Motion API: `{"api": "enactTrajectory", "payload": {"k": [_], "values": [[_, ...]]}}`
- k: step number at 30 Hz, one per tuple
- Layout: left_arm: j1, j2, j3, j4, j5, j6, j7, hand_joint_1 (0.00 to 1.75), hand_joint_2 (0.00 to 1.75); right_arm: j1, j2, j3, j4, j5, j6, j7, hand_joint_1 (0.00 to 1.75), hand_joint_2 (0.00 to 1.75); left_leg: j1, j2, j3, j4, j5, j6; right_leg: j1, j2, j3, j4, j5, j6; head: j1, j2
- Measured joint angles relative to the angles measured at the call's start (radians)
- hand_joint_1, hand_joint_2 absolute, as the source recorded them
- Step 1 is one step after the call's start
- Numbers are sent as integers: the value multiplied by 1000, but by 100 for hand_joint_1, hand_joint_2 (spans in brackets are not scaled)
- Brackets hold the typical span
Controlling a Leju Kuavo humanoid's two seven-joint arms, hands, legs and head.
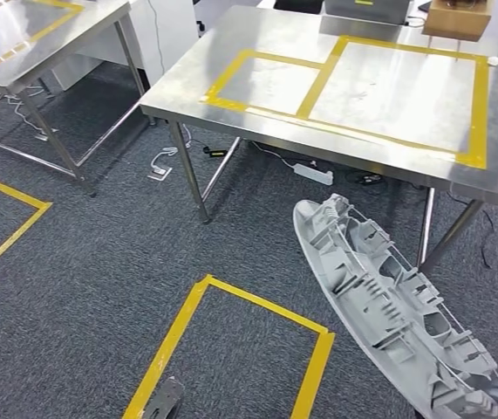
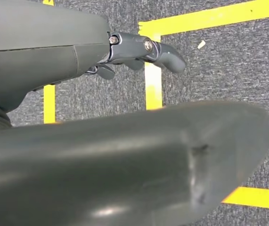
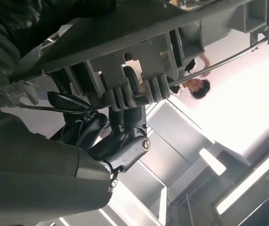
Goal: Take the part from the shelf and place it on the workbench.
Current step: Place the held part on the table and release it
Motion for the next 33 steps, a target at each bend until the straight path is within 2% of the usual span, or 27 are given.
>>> {"api": "enactTrajectory", "payload": {"k": [2, 3, 5, 6, 7, 8, 9, 10, 11, 12, 14, 16, 17, 18, 19, 21, 22, 23, 24, 25, 26, 27, 28, 29, 31, 32, 33], "values": [[-2, 0, 0, 0, 1, 0, 0, 0, 0, 2, 0, 0, 0, 1, 0, 0, 175, 175, 3, -2, -9, 32, -18, -1, 3, 2, 10, 3, -10, -14, -8, 0], [-3, 0, 0, 0, 1, 0, -1, 0, 0, 2, 0, 0, 0, 1, 0, 0, 175, 175, 2, -3, -32, 79, -37, 0, 4, 2, 17, 3, -15, -20, -11, 0], [-3, 0, 0, 0, 1, 0, -1, 0, 0, 2, 0, 0, 0, 1, 0, 0, 175, 175, -4, -4, -117, 223, -79, 7, 11, 3, 32, 2, -28, -29, -15, 0], [-1, 0, 0, 0, 1, 0, -1, 0, 0, 2, 0, 0, 0, 0, 0, 0, 175, 175, -8, -4, -163, 288, -90, 13, 15, 6, 40, 2, -35, -33, -15, 0], [0, 0, 0, 0, 1, 0, -1, 0, 0, 2, 0, 0, 0, 0, 0, 0, 175, 175, -14, -5, -197, 325, -83, 21, 21, 9, 50, 1, -44, -37, -15, 0], [2, 0, 0, 0, 1, 0, -1, 0, 0, 2, 0, 0, 0, 0, 0, 0, 175, 175, -22, -6, -215, 323, -53, 33, 26, 12, 63, 0, -53, -41, -16, 0], [4, 0, 0, 0, 1, 0, -1, 0, 0, 3, 0, 1, 0, -1, 0, 0, 175, 175, -32, -8, -216, 284, -4, 50, 32, 15, 78, -4, -63, -44, -15, 0], [5, 0, 0, 0, 1, 1, -1, 0, 0, 3, 0, 1, 0, -1, 0, 0, 175, 175, -45, -13, -206, 224, 49, 71, 36, 17, 93, -10, -73, -47, -15, 0], [6, 2, 0, 0, 1, 2, -1, 0, 0, 4, 0, 1, 0, -1, 0, 0, 175, 175, -55, -18, -191, 173, 89, 93, 40, 19, 106, -19, -81, -47, -10, 0], [7, 4, -1, 0, 1, 3, -1, 0, 0, 5, 0, 0, 0, 0, 0, 0, 175, 175, -65, -22, -175, 130, 110, 112, 40, 21, 117, -31, -86, -44, -5, 0], [9, 6, -2, 0, 0, 5, -1, 0, 0, 7, 0, 0, 0, 0, 0, -1, 175, 175, -75, -24, -147, 88, 102, 137, 35, 23, 139, -56, -84, -32, -1, 0], [8, 5, -3, 1, 0, 5, -1, 0, 0, 8, -1, 0, -2, 0, 0, -1, 175, 175, -74, -20, -102, 25, 82, 144, 33, 20, 154, -59, -66, -19, -9, 0], [6, 5, -3, 1, 0, 5, -1, 0, 0, 9, -1, 1, -3, 0, 0, -1, 175, 175, -71, -20, -75, -8, 75, 142, 35, 15, 149, -38, -57, -16, -8, 0], [5, 4, -3, 1, 0, 5, -1, 0, 0, 8, -1, 1, -3, 0, 0, -1, 175, 175, -66, -20, -51, -33, 70, 136, 36, 12, 129, -2, -58, -15, -6, 0], [5, 2, -4, 1, 0, 5, -1, 0, 0, 8, -2, 1, -3, 0, 0, -1, 175, 175, -62, -22, -31, -49, 65, 127, 37, 10, 96, 47, -73, -16, -4, 0], [8, -2, -4, 1, -1, 5, -2, 0, 0, 7, -3, 1, -3, 0, 0, -2, 175, 175, -60, -23, 2, -61, 46, 111, 38, 8, 16, 143, -129, -15, -3, 0], [10, -5, -4, 1, -1, 5, -1, 0, 0, 7, -3, 1, -3, 0, 0, -2, 175, 175, -59, -23, 18, -63, 32, 104, 38, 8, -18, 166, -156, -11, -3, 0], [12, -6, -4, 1, -1, 4, -1, 0, 0, 8, -3, 1, -3, 0, 0, -2, 175, 175, -58, -23, 35, -63, 18, 99, 37, 8, -42, 162, -168, -5, -3, 0], [13, -8, -4, 1, -1, 4, -1, 0, 0, 8, -3, 1, -3, 0, 0, -2, 175, 175, -57, -23, 55, -63, 2, 94, 36, 7, -56, 134, -155, 0, -3, 0], [14, -8, -4, 1, -1, 4, -1, 0, 0, 9, -3, 1, -3, 0, 0, -2, 175, 175, -56, -23, 76, -63, -14, 90, 33, 4, -63, 87, -109, 4, -2, 0], [14, -8, -4, 1, 0, 5, -1, 0, 0, 9, -4, 1, -3, -1, 0, -2, 175, 175, -56, -22, 96, -62, -31, 85, 31, -3, -67, 44, -42, 6, -1, 0], [15, -7, -4, 1, 0, 5, -1, 0, 0, 9, -4, 1, -2, -1, 0, -1, 175, 175, -57, -22, 111, -60, -47, 80, 32, -10, -66, 9, 9, 2, 0, 0], [15, -6, -4, 1, 0, 5, -1, 0, 0, 9, -4, 0, -1, -2, 0, -1, 175, 175, -58, -21, 121, -58, -59, 74, 33, -14, -63, -9, 49, -8, 0, 0], [14, -6, -4, 1, 0, 5, -1, 0, 0, 10, -4, 0, -1, -2, 0, -1, 175, 175, -59, -20, 126, -56, -68, 69, 37, -16, -59, -10, 59, -20, 0, 0], [7, -6, -4, 1, 0, 5, 0, 0, 0, 13, -4, 0, -3, -2, 0, -2, 175, 175, -56, -18, 117, -27, -62, 61, 38, -11, -40, -15, 48, -42, -3, 0], [2, -8, -4, 1, -1, 6, -1, 0, 0, 13, -4, 0, -3, -2, 0, -2, 175, 175, -55, -19, 95, 15, -47, 57, 36, -10, -29, -21, 42, -48, -3, 0], [-2, -9, -4, 1, -1, 6, -1, 0, 0, 12, -4, 0, -3, -2, 0, -2, 175, 175, -52, -19, 55, 80, -33, 50, 34, -9, -13, -29, 35, -53, -4, 0]]}}
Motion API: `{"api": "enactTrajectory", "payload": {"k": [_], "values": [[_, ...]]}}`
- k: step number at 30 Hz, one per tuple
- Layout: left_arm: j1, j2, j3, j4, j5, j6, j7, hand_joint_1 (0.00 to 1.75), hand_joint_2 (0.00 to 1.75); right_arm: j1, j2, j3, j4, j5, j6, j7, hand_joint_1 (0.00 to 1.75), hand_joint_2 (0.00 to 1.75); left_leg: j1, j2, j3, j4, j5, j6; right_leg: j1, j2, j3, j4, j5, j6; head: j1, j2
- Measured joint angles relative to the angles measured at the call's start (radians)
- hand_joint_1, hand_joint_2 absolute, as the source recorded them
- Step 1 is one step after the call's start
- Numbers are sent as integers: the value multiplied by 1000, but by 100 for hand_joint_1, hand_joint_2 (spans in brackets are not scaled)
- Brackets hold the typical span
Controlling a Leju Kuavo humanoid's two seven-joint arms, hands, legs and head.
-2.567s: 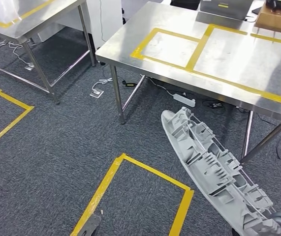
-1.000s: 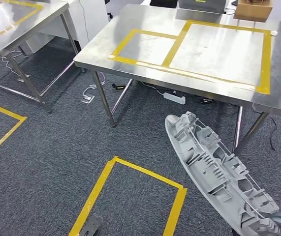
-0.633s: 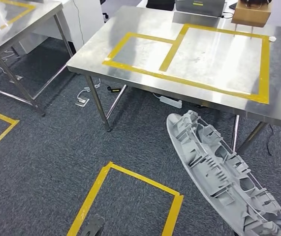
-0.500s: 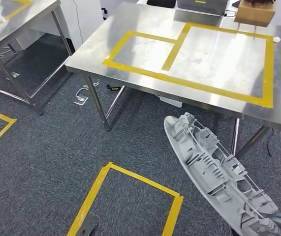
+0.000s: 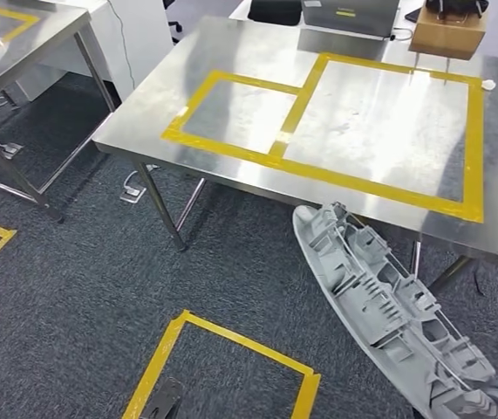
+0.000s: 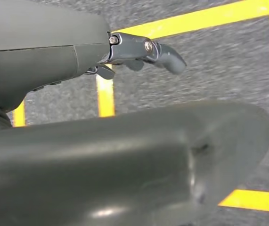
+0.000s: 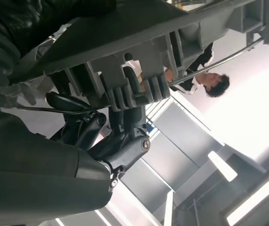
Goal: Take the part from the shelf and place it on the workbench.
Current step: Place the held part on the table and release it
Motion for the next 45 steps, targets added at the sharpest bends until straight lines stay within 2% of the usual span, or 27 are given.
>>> {"api": "enactTrajectory", "payload": {"k": [1, 2, 4, 5, 6, 7, 10, 11, 13, 14, 16, 17, 19, 20, 21, 22, 24, 25, 26, 29, 31, 34, 36, 37, 39, 41, 45], "values": [[-2, -1, 0, 0, 0, 0, 0, 0, 0, 0, 0, 0, 0, 0, 0, 0, 175, 175, 4, 0, -50, 75, 3, -7, -2, 1, 17, -8, -8, -4, -1, 0], [-2, -1, 0, 0, -1, 0, 0, 0, 0, 0, 0, 0, 0, 1, 0, 0, 175, 175, 7, 0, -102, 142, -10, -13, -2, 2, 34, -15, -17, -6, -3, 0], [1, -1, 0, 0, 0, 0, 0, 0, 0, 0, 0, 0, 0, 1, 0, 0, 175, 175, 14, 0, -185, 213, -79, -19, -4, 9, 74, -28, -38, -5, -6, 0], [2, -1, 0, 0, 0, 0, 0, 0, 0, 0, 0, 0, 0, 1, 0, -1, 175, 175, 15, 0, -209, 210, -107, -19, -4, 12, 97, -33, -51, -3, -7, 0], [3, -1, 0, 0, 0, 0, 0, 0, 0, 0, 0, 0, 0, 1, 0, -1, 175, 175, 15, 0, -223, 185, -113, -16, -5, 15, 121, -37, -65, -1, -8, 0], [3, -1, 0, 0, 1, 0, 0, 0, 0, 0, 0, 0, 0, 0, 0, -1, 175, 175, 14, 0, -228, 141, -83, -11, -5, 16, 142, -41, -80, 2, -8, 0], [9, 4, 0, 0, 4, 0, 1, 0, 0, -2, 0, 0, 1, -3, 0, 0, 175, 175, 1, -2, -231, -14, 119, 12, -5, 21, 181, -51, -120, 14, -5, 0], [11, 5, 0, 0, 6, 0, 1, 0, 0, -3, -1, 0, 1, -4, 0, 0, 175, 175, -3, -2, -231, -41, 155, 17, -6, 23, 193, -55, -126, 22, -4, 0], [10, 4, 0, 0, 7, -1, 2, 0, 0, -3, -1, 0, 0, -5, 0, 0, 175, 175, -4, -3, -218, -58, 149, 23, -6, 23, 208, -61, -124, 38, -6, 0], [8, 4, 0, 0, 8, -1, 2, 0, 0, -3, -1, 0, 0, -5, 0, 0, 175, 175, -2, -4, -207, -64, 145, 28, -7, 21, 205, -41, -114, 45, -5, 0], [6, 4, 0, 0, 7, 0, 1, 0, 0, -5, -2, 1, 1, -5, 0, 0, 175, 175, 1, -7, -180, -73, 131, 39, -5, 16, 144, 63, -109, 48, -2, 0], [5, 4, 0, 0, 8, 0, 1, 0, 0, -5, -3, 1, 1, -5, 0, 0, 175, 175, 1, -7, -167, -75, 119, 42, -4, 15, 99, 133, -124, 47, 1, 0], [7, 2, 0, 0, 8, -1, 1, 0, 0, -6, -4, 1, 1, -5, 0, 0, 175, 175, 0, -7, -139, -75, 93, 46, -1, 15, 13, 225, -198, 47, 0, 0], [8, 1, 0, 0, 8, -1, 1, 0, 0, -6, -4, 1, 1, -5, 0, 0, 175, 175, -1, -8, -121, -75, 79, 46, 2, 15, -14, 233, -229, 47, 1, 0], [9, 0, 0, 0, 8, -1, 1, 0, 0, -5, -4, 1, 1, -6, 0, 0, 175, 175, -1, -9, -102, -75, 65, 46, 4, 15, -29, 216, -237, 46, 0, 0], [9, 0, 0, 0, 8, -1, 1, 0, 0, -5, -5, 1, 1, -6, 0, 0, 175, 175, -3, -10, -80, -75, 50, 46, 6, 15, -34, 176, -211, 42, 1, 0], [9, -2, 0, 0, 8, -1, 1, 0, 0, -5, -5, 1, 1, -7, 0, 0, 175, 175, -5, -11, -46, -76, 22, 44, 15, 12, -35, 74, -85, 26, 1, 0], [8, -4, 0, 0, 8, -1, 1, 0, 0, -5, -6, 1, 1, -8, 0, 0, 175, 175, -6, -11, -35, -76, 9, 40, 19, 11, -34, 38, -35, 18, 0, 0], [7, -5, 0, 0, 9, -1, 1, 0, 0, -5, -6, 1, 1, -9, 0, 0, 175, 175, -6, -11, -27, -78, 1, 35, 23, 10, -31, 18, -5, 11, 0, 0], [5, -5, 0, 0, 10, -2, 0, 0, 0, -4, -6, 2, 0, -11, 0, 0, 175, 175, -8, -12, -9, -67, -1, 18, 20, 12, 4, -9, -3, -5, 0, 0], [1, -2, 0, -1, 11, -2, -1, 0, 0, -5, -7, 4, 1, -12, 0, 1, 175, 175, -6, -11, -33, -4, -10, 7, 11, 12, 42, -26, -8, -9, -4, 0], [-1, 0, 0, -1, 14, -2, -1, 0, 0, -8, -7, 5, 1, -10, 0, -1, 175, 175, 9, -10, -149, 161, -72, -12, 3, 12, 80, -32, -34, -6, -8, 0], [3, 2, 0, -1, 18, -2, -1, 0, 0, -7, -6, 3, 0, 22, 0, -7, 175, 175, 18, -10, -198, 182, -95, -20, -4, 15, 109, -32, -59, 3, -8, 0], [5, 4, 0, -1, 19, -4, -1, 0, 0, -5, -4, -3, -3, 55, 0, -9, 175, 175, 21, -10, -201, 147, -74, -24, -8, 16, 128, -32, -72, 9, -9, 0], [11, 6, 0, -1, 22, -7, -1, 0, 0, 0, -2, -21, -14, 117, 0, -3, 175, 175, 26, -7, -196, 46, 27, -31, -14, 16, 158, -31, -98, 22, -8, 0], [18, 8, -1, -1, 23, -10, -1, 0, 0, 6, -5, -38, -29, 137, -1, 17, 175, 175, 25, -2, -199, -7, 99, -24, -14, 17, 167, -29, -118, 37, -10, 0], [21, 11, -1, -1, 27, -11, -4, 0, 0, 13, -15, -69, -50, 87, -2, 50, 175, 175, 20, -1, -195, -11, 94, 12, -18, 16, 168, -34, -146, 62, -8, 0]]}}
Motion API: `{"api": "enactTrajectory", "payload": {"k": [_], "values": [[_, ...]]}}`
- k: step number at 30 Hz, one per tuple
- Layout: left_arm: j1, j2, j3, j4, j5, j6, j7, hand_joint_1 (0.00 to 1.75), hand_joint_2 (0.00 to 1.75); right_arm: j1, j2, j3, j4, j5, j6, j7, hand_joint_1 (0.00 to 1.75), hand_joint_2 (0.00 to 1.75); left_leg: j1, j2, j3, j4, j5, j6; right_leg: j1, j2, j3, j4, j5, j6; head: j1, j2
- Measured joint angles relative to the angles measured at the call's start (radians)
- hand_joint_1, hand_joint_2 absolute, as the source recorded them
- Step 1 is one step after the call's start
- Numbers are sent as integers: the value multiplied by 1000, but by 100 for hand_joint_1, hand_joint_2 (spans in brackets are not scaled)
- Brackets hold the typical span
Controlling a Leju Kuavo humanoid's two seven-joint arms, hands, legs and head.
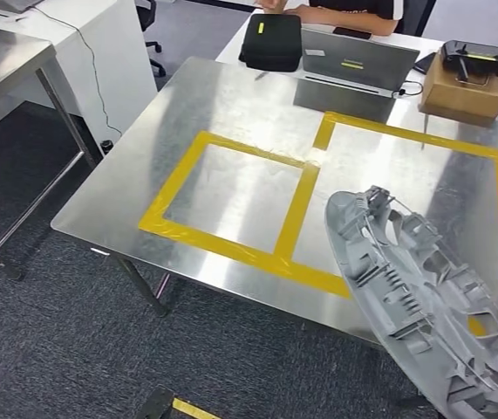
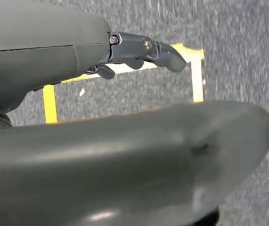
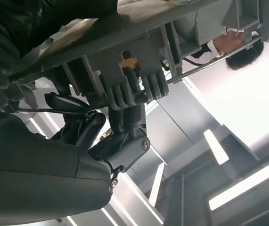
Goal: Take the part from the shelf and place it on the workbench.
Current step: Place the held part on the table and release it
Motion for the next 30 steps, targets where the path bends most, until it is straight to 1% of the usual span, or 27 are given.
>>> {"api": "enactTrajectory", "payload": {"k": [1, 2, 4, 5, 6, 7, 8, 9, 10, 11, 12, 13, 14, 15, 16, 17, 19, 20, 21, 22, 23, 24, 25, 26, 27, 29, 30], "values": [[-2, 1, 0, 0, 0, 0, -1, 0, 0, 1, -1, -11, -1, -25, 0, -2, 175, 175, 0, -1, 6, -4, -4, 8, 0, -2, -12, 29, -17, 2, 2, 0], [-4, 1, 0, 0, 0, -1, -1, 0, 0, 3, -2, -24, -2, -54, 0, -10, 175, 175, -1, -1, 11, -6, -8, 15, 2, -3, -40, 82, -41, 2, 3, 0], [-7, 1, -1, 0, 1, -5, -2, 0, 0, 7, -3, -54, 0, -114, 0, -32, 175, 175, -6, -1, 23, -6, -20, 26, 8, -3, -131, 223, -88, -1, 5, 0], [-7, 1, -1, 0, 1, -7, -3, 0, 0, 9, -3, -69, 1, -139, 0, -45, 175, 175, -11, -1, 30, -6, -27, 29, 11, -3, -172, 274, -92, -4, 5, 0], [-6, 2, -1, 0, 2, -8, -3, 0, 0, 11, -3, -83, 2, -163, 0, -58, 175, 175, -15, 1, 39, -6, -34, 32, 15, -4, -200, 291, -73, -10, 5, 0], [-6, 2, -1, 0, 2, -10, -3, 0, 0, 13, -2, -96, 3, -181, 0, -70, 175, 175, -20, 2, 51, -6, -41, 34, 20, -5, -209, 270, -33, -19, 5, 0], [-6, 2, -1, 0, 2, -10, -3, 0, 0, 15, -2, -106, 3, -196, 0, -81, 175, 175, -25, 4, 63, -7, -49, 36, 28, -13, -201, 216, 20, -31, 5, 0], [-6, 2, -1, 0, 2, -10, -3, 0, 0, 17, 0, -115, 4, -208, 0, -91, 175, 175, -28, 8, 72, -9, -56, 37, 38, -34, -187, 162, 62, -49, 4, 0], [-6, 1, -1, 0, 2, -11, -3, 0, 0, 19, 1, -122, 4, -216, 0, -99, 175, 175, -31, 12, 81, -9, -62, 36, 48, -56, -174, 115, 92, -63, 4, 0], [-5, 0, -1, 0, 3, -11, -3, 0, 0, 19, 3, -128, 4, -221, 0, -105, 175, 175, -33, 17, 85, -11, -65, 33, 56, -74, -162, 83, 105, -75, 3, 0], [-4, 0, -1, 0, 3, -12, -3, 0, 0, 20, 5, -134, 4, -225, 0, -109, 175, 175, -33, 26, 86, -13, -67, 29, 61, -82, -157, 72, 104, -82, 3, 0], [-3, 0, -1, -1, 3, -12, -3, 0, 0, 21, 7, -139, 4, -227, 0, -112, 175, 175, -34, 37, 89, -15, -67, 25, 63, -74, -154, 60, 108, -82, 4, 0], [-3, 0, -2, -1, 4, -12, -4, 0, 0, 23, 9, -144, 5, -229, 0, -114, 175, 175, -35, 48, 90, -18, -68, 22, 59, -63, -148, 49, 111, -79, 4, 0], [-3, 1, -2, -1, 4, -11, -4, 0, 0, 25, 12, -148, 5, -231, 0, -114, 175, 175, -36, 48, 90, -16, -73, 17, 54, -52, -144, 38, 118, -76, 4, 0], [-4, 2, -2, -1, 3, -11, -5, 0, 0, 26, 15, -151, 5, -234, 0, -115, 175, 175, -35, 41, 85, 2, -87, 10, 47, -43, -137, 26, 124, -74, 2, 0], [-5, 4, -2, -1, 4, -10, -5, 0, 0, 28, 19, -155, 6, -238, 1, -116, 175, 175, -33, 29, 69, 40, -110, 2, 40, -34, -131, 18, 127, -72, 1, 0], [-5, 5, -2, -1, 4, -9, -6, 0, 0, 30, 25, -160, 9, -248, 1, -119, 175, 175, -20, 11, 15, 159, -163, -14, 32, -13, -126, 14, 129, -72, 0, 0], [-4, 5, -2, -1, 4, -9, -6, 0, 0, 31, 27, -163, 11, -252, 1, -122, 175, 175, -13, 10, -10, 209, -176, -21, 30, -2, -125, 14, 128, -71, 0, 0], [-3, 6, -2, -1, 4, -9, -6, 0, 0, 32, 29, -165, 13, -255, 1, -124, 175, 175, -7, 9, -23, 229, -171, -27, 27, 10, -123, 15, 126, -69, 0, 0], [-4, 7, -2, -1, 4, -9, -6, 0, 0, 33, 31, -168, 15, -258, 1, -125, 175, 175, -1, 8, -19, 213, -146, -32, 25, 23, -120, 16, 124, -66, 0, 0], [-4, 8, -2, -1, 4, -9, -6, 0, 0, 34, 33, -170, 17, -259, 2, -125, 175, 175, 4, 4, 0, 163, -107, -36, 21, 35, -116, 18, 120, -61, 0, 0], [-5, 8, -2, -1, 4, -9, -6, 0, 0, 35, 34, -172, 19, -260, 2, -126, 175, 175, 8, -12, 28, 100, -70, -40, 18, 46, -114, 20, 116, -54, 0, 0], [-5, 9, -2, -1, 4, -9, -6, 0, 0, 35, 35, -174, 20, -260, 2, -126, 175, 175, 12, -31, 54, 42, -45, -42, 16, 57, -114, 24, 111, -47, 1, 0], [-6, 9, -2, -1, 4, -9, -6, 0, 0, 35, 36, -176, 21, -260, 2, -126, 175, 175, 13, -47, 72, 2, -36, -40, 14, 67, -116, 28, 108, -37, 1, 0], [-6, 9, -2, -1, 4, -9, -6, 0, 0, 35, 36, -178, 22, -261, 2, -127, 175, 175, 12, -59, 82, -18, -40, -37, 12, 76, -121, 30, 106, -29, 1, 0], [-7, 9, -2, -1, 4, -9, -6, 0, 0, 37, 38, -181, 24, -267, 4, -131, 175, 175, 9, -49, 87, -30, -48, -24, 7, 92, -130, 29, 108, -13, 0, 0], [-8, 9, -2, -1, 4, -9, -6, 0, 0, 39, 39, -182, 24, -272, 6, -134, 175, 175, 10, -40, 90, -35, -46, -18, 6, 89, -134, 32, 105, -8, 1, 0]]}}
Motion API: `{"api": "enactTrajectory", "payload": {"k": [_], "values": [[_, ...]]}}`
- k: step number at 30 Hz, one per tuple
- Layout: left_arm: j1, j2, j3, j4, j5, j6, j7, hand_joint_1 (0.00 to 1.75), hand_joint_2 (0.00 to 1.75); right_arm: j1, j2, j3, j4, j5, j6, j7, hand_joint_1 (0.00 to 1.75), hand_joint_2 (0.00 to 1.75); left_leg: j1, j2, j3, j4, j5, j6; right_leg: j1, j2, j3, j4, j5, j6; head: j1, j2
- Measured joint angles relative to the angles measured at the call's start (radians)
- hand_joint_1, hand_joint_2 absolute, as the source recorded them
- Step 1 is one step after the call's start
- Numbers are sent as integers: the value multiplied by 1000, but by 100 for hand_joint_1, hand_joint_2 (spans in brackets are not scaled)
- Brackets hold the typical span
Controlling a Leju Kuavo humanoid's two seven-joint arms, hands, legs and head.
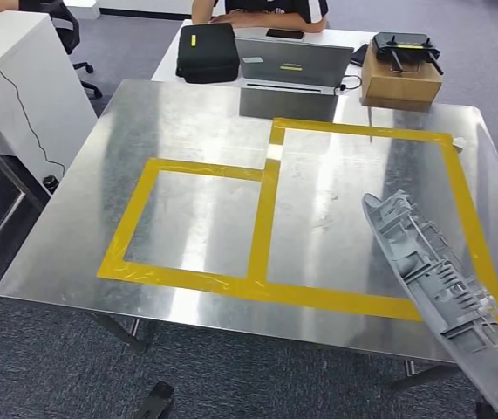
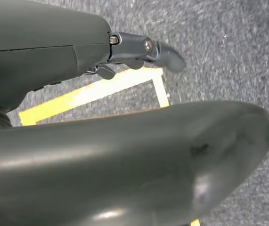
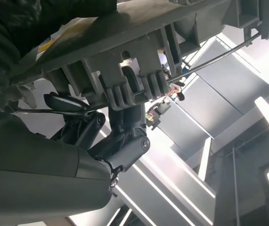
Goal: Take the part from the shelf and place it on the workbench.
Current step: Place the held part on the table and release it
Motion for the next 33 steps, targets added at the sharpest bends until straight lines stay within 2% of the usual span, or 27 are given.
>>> {"api": "enactTrajectory", "payload": {"k": [2, 4, 5, 6, 7, 8, 9, 10, 12, 13, 16, 17, 21, 25, 29, 33], "values": [[-3, 1, 0, 0, 0, 0, 0, 0, 0, 1, 2, -3, 1, -10, 5, -9, 175, 175, 2, 18, 7, -11, 2, 14, 2, -38, -29, 50, -31, 8, 5, 0], [-2, 1, -1, 0, 0, 0, 0, 0, 0, 0, 4, -9, 3, -22, 14, -17, 175, 175, 0, 35, 10, -13, 1, 22, 3, -81, -94, 171, -87, 12, 9, 0], [0, 1, -1, 0, 0, 0, 0, 0, 0, -1, 5, -15, 5, -30, 24, -21, 175, 175, -1, 44, 11, -13, -1, 24, 3, -87, -128, 231, -107, 14, 9, 0], [1, 1, -1, 0, 0, 0, 0, 0, 0, -1, 7, -22, 8, -39, 42, -23, 175, 175, -2, 51, 12, -13, -3, 25, 3, -90, -149, 265, -109, 14, 9, 0], [2, 1, -1, 0, 0, 0, 0, 0, 0, 0, 9, -30, 12, -51, 65, -24, 175, 175, -3, 57, 14, -13, -5, 25, 3, -91, -152, 263, -91, 14, 9, 0], [1, 1, -2, 0, 0, 0, 0, 0, 0, 0, 11, -41, 16, -65, 97, -25, 175, 175, -3, 60, 18, -13, -7, 24, 3, -93, -134, 221, -57, 13, 9, 0], [0, 1, -2, 0, 0, 0, 0, 0, 0, 1, 13, -53, 21, -79, 135, -26, 175, 175, -3, 61, 22, -13, -9, 21, 3, -97, -102, 154, -18, 11, 9, 0], [-1, 1, -2, 0, 0, 0, 0, 0, 0, 1, 16, -67, 28, -92, 171, -27, 175, 175, -5, 61, 25, -12, -12, 17, 5, -102, -69, 89, 8, 8, 10, 0], [-1, 2, -3, 0, 1, 0, 0, 0, 0, 2, 21, -94, 41, -111, 224, -31, 175, 175, -10, 61, 27, -9, -17, 9, 7, -108, -28, 13, 29, 1, 8, 0], [-1, 3, -3, 0, 1, -1, 1, 0, 0, 2, 24, -106, 47, -115, 242, -32, 175, 175, -12, 61, 26, -7, -17, 9, 8, -108, -23, 6, 27, -1, 7, 0], [-1, 7, -4, 0, 0, -3, 2, 0, 0, -1, 32, -147, 65, -132, 320, -19, 175, 175, -12, 61, 30, -10, -15, 24, 9, -104, -21, 5, 30, -4, 5, 0], [-3, 7, -4, 0, 0, -5, 3, 0, 0, -4, 33, -163, 74, -142, 353, -12, 175, 175, -12, 61, 33, -13, -14, 25, 9, -104, -20, 5, 29, -6, 5, 0], [-7, 8, -5, 0, -4, -12, 11, 0, 0, -31, 34, -243, 118, -202, 505, 3, 175, 175, -10, 61, 37, -23, -9, 16, 12, -104, -19, 5, 29, -13, 5, 0], [-11, 10, -6, 0, -8, -16, 24, 0, 0, -73, 37, -347, 176, -226, 657, 6, 175, 175, -7, 61, 37, -26, -6, 1, 15, -105, -20, 5, 29, -18, 5, 0], [-13, 12, -6, 0, -8, -16, 29, 0, 0, -98, 38, -414, 210, -226, 694, 6, 175, 175, -7, 61, 37, -26, -4, -7, 15, -105, -20, 6, 30, -20, 6, 0], [-15, 15, -6, 0, -4, -18, 29, 0, 0, -112, 40, -442, 228, -225, 725, 13, 175, 175, -7, 61, 37, -26, -4, -8, 15, -105, -19, 6, 32, -20, 6, 0]]}}
